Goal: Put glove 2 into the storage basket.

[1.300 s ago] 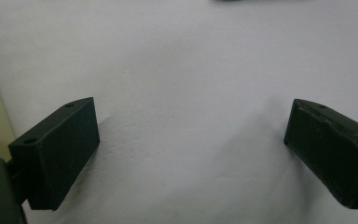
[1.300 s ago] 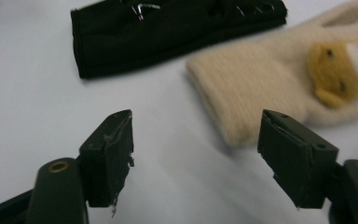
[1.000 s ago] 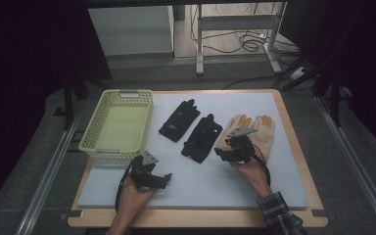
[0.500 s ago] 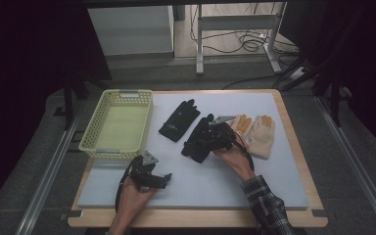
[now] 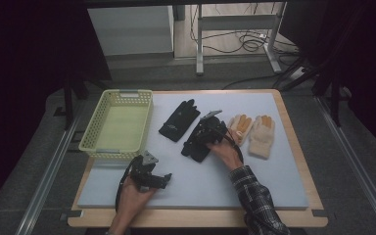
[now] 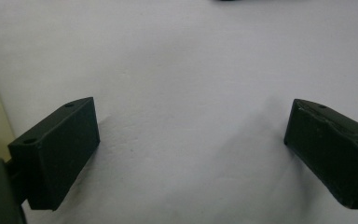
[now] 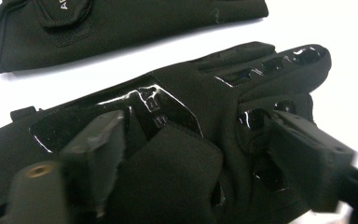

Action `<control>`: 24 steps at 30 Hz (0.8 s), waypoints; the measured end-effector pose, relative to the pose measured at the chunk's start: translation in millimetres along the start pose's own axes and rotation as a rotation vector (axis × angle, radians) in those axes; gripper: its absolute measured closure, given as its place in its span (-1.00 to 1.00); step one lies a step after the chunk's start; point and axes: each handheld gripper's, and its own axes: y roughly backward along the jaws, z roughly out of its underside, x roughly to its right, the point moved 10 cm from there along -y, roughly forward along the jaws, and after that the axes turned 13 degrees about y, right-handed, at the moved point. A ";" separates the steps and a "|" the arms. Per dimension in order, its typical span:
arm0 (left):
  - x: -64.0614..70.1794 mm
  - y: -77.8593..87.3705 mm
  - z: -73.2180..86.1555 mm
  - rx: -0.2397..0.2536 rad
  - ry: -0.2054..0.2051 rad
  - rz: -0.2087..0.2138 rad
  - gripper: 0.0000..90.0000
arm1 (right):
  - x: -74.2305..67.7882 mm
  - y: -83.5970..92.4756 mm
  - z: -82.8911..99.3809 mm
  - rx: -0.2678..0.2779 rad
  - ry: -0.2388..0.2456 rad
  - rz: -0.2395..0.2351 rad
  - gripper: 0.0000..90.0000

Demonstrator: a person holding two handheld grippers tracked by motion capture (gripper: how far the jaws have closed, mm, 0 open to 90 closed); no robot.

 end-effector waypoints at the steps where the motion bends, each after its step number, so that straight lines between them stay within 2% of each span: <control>1: 0.0 0.0 0.0 0.000 0.000 0.000 -0.92 | -1.0 0.4 -0.8 0.000 -0.003 -0.004 -0.26; 4: 0.3 -0.2 -0.1 0.002 0.002 0.002 -0.92 | 1.4 3.0 -0.2 -0.009 -0.006 0.012 0.12; 5: 0.3 -0.2 -0.1 0.002 0.002 0.002 -0.92 | 1.1 4.1 0.2 -0.007 -0.007 0.005 0.24; 6: 0.3 -0.2 -0.1 0.002 0.002 0.002 -0.92 | 1.1 4.1 0.2 -0.007 -0.007 0.005 0.24; 7: 0.3 -0.2 -0.1 0.001 0.002 0.002 -0.92 | 1.4 4.8 0.6 -0.005 -0.003 0.006 0.40; 8: 0.3 -0.2 -0.1 0.001 0.002 0.002 -0.92 | 2.2 6.6 2.1 -0.001 0.035 0.047 0.72; 12: 0.2 -0.1 0.0 0.001 0.002 0.002 -0.92 | 1.9 8.0 2.7 0.002 0.043 0.065 0.82; 15: 0.1 -0.1 0.0 0.000 0.001 0.001 -0.92 | 2.2 11.4 1.5 0.022 0.040 0.050 0.83; 19: 0.0 0.0 0.1 0.000 0.001 0.001 -0.92 | -0.1 23.9 -1.6 0.069 0.010 -0.024 0.83; 21: 0.2 0.0 0.1 0.000 0.001 0.002 -0.92 | -4.4 34.1 -5.1 0.087 0.026 -0.042 0.83; 22: -0.2 0.2 0.3 -0.003 -0.003 0.000 -0.92 | -12.1 48.3 -9.6 0.111 0.046 -0.063 0.83; 24: 0.1 0.0 0.1 0.000 0.001 0.001 -0.92 | -20.0 60.7 -12.9 0.138 0.058 -0.087 0.83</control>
